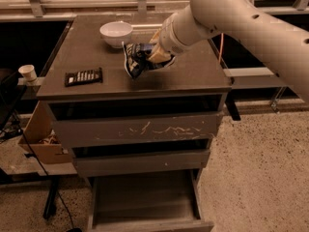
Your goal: Pick blue chip bag from bottom drawer and place on counter
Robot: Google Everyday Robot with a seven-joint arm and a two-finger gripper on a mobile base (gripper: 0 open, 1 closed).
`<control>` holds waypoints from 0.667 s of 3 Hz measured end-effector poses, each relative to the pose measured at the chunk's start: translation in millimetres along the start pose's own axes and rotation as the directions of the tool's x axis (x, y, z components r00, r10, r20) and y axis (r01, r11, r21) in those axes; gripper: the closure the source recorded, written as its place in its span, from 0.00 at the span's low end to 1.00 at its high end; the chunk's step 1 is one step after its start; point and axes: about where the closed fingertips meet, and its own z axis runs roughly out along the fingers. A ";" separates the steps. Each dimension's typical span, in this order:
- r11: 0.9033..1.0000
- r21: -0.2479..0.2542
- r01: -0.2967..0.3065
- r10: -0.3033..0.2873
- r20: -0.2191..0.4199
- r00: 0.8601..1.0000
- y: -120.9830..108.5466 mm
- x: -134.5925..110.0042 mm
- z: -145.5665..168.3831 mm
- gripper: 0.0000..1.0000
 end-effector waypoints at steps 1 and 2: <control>0.999 -0.031 -0.028 0.028 -0.007 1.000 1.9 8.8 14.8 1.00; 0.997 -0.057 -0.048 0.047 -0.014 0.999 6.4 16.1 24.8 1.00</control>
Offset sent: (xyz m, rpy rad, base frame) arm 0.0150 -0.0041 -0.0408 0.0032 0.1115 -0.0213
